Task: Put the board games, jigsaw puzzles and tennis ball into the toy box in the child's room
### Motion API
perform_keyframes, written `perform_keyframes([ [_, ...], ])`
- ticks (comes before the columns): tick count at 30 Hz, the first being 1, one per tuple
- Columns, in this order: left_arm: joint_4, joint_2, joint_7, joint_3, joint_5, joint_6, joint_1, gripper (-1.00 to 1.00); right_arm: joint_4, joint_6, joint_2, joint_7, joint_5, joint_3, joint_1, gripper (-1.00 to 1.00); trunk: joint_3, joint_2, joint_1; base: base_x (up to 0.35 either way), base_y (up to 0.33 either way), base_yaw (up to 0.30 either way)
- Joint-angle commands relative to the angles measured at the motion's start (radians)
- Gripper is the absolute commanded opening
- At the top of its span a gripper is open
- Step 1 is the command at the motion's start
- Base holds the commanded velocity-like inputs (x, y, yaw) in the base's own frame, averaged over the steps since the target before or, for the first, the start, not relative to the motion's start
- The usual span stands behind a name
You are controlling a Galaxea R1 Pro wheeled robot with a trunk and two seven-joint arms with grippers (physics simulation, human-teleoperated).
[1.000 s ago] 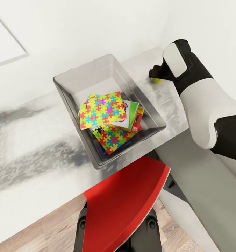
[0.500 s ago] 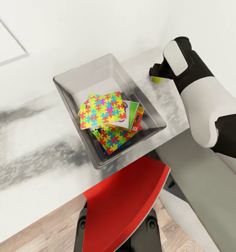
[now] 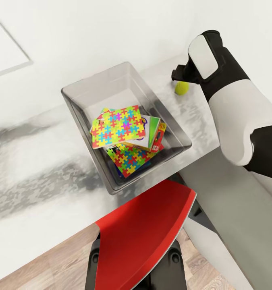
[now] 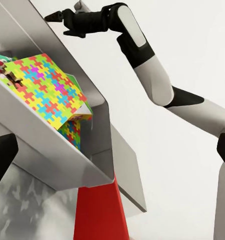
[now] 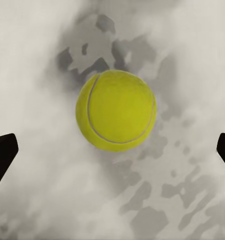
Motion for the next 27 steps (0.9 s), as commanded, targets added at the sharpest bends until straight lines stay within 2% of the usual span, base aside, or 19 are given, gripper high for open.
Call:
perform_keyframes([
  [1,0.000,0.001,-0.004,-0.001,0.000,0.011,-0.001,1.00,0.000,0.002,-0.001,-0.010,-0.011,0.005,-0.003,1.00,-0.002,-0.002,0.001,0.000,0.000,0.000],
  [27,0.000,0.001,-0.004,-0.002,0.000,0.011,-0.001,1.00,0.000,0.001,-0.002,-0.013,-0.011,0.005,-0.012,1.00,-0.028,-0.002,0.001,0.000,0.000,0.000],
])
